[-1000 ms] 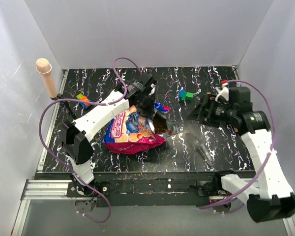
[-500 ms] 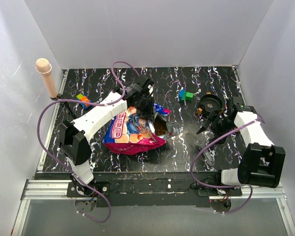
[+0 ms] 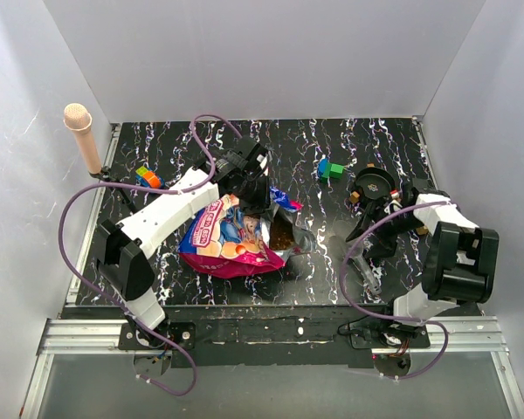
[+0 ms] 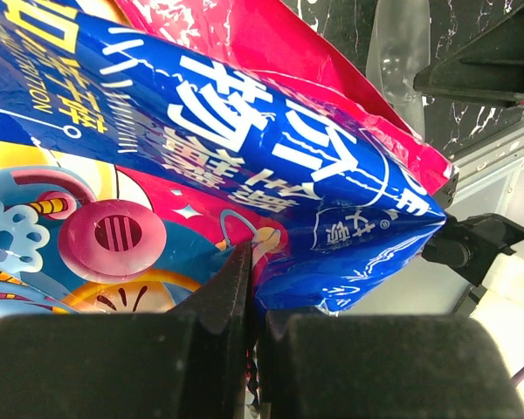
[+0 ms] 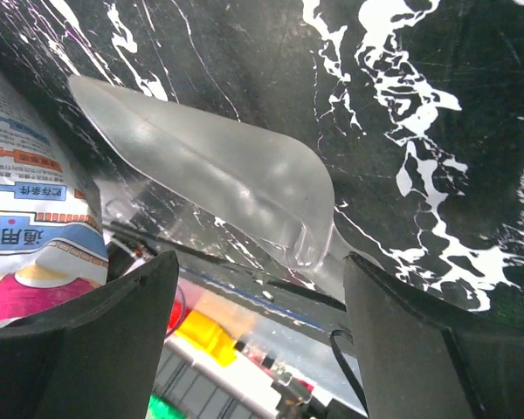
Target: Serve the pet food
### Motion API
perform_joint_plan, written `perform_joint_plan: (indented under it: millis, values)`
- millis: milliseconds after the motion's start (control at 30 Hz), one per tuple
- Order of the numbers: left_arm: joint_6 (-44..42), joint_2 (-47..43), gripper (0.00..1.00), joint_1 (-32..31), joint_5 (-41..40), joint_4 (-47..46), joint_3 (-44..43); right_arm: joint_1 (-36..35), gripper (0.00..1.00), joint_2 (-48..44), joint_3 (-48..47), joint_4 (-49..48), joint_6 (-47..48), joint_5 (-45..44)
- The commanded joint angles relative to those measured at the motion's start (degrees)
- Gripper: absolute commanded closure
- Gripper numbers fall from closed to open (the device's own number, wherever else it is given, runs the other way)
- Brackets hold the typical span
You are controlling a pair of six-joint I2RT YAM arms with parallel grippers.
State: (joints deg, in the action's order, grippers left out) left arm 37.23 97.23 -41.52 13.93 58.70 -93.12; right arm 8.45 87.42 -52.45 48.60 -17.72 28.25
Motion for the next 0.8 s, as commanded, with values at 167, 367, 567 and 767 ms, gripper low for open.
perform_joint_plan:
  millis: [167,367,567,767]
  values:
    - [2.14,-6.44,1.0,-0.23,4.96,3.0,0.93,1.4,0.2,6.89,1.82,-4.03,2.16,12.09]
    - [3.55,-5.21,1.0,-0.14,6.01,1.68,1.28,-0.09,0.22,2.95,10.59,-13.94,-6.44,17.71]
    - [4.16,-4.07,1.0,-0.14,6.98,2.12,1.45,-8.17,0.24,-3.91,13.25,-18.45,-10.93,3.68]
    - [4.34,-3.8,1.0,-0.23,6.37,4.4,1.28,-20.11,0.59,-2.43,8.6,-18.19,-19.36,-15.19]
